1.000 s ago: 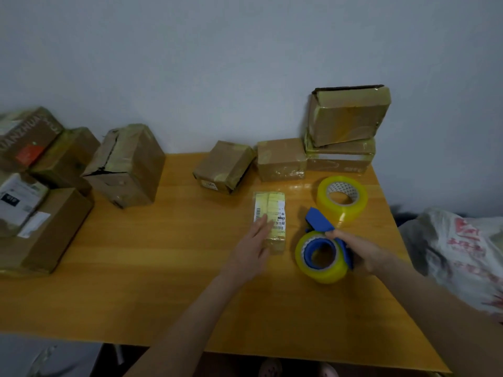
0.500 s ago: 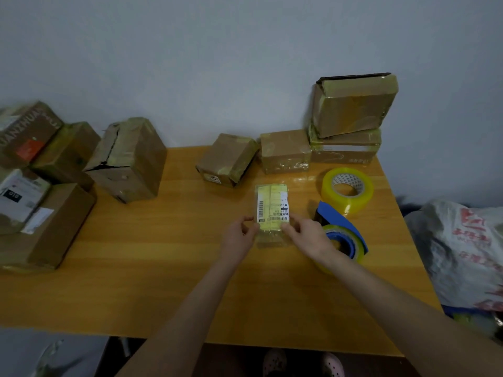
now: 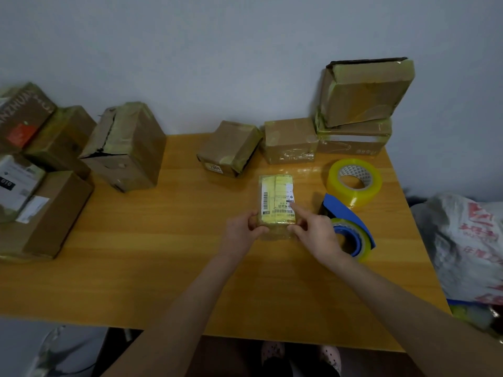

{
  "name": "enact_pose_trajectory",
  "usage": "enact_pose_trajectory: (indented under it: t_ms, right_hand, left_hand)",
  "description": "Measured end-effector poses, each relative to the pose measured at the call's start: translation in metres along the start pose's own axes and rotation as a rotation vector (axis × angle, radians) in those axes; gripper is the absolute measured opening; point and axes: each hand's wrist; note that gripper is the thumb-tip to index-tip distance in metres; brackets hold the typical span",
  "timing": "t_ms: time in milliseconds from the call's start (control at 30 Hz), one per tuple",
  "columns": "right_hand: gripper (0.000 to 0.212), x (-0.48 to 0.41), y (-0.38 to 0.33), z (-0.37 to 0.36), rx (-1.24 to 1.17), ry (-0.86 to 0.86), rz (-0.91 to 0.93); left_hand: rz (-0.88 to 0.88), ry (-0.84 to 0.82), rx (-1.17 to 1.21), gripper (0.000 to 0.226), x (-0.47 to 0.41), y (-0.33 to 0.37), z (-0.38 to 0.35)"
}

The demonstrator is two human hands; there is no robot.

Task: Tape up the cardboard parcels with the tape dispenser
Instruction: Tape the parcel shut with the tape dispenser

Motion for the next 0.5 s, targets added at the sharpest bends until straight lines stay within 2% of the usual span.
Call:
enact_pose_trajectory:
  t_ms: [67, 200, 333, 400, 500]
  right_hand:
    - [0.061, -0.001, 0.002, -0.002, 0.053, 0.027, 0.018]
    - [0.052, -0.002, -0.003, -0.003, 0.220, 0.013, 0.081]
    - [0.071, -0.009, -0.013, -0.006, 0.484, -0.005, 0.123]
    - [0.073, -0.015, -0.016, -0.008, 0.498, -0.012, 0.112]
    - [0.060, -0.016, -0.011, -0.009, 0.429, -0.040, 0.168]
  left_hand:
    - [-0.015, 0.005, -0.090, 0.050, -0.002, 0.001, -0.004]
    - [0.087, -0.010, -0.156, 0.053, 0.002, 0.005, -0.018]
    - [0.090, -0.077, -0.162, 0.058, -0.002, 0.005, -0.016]
    - [0.064, -0.116, -0.151, 0.055, -0.005, 0.003, -0.011]
    - [0.060, -0.071, -0.145, 0.045, -0.005, 0.000, -0.012]
Point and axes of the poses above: each hand's wrist, its own x-axis away from the middle knuckle, its own z-axis out of the back of the hand, y = z × x, and after that the axes turned 9 degrees about y, right-handed
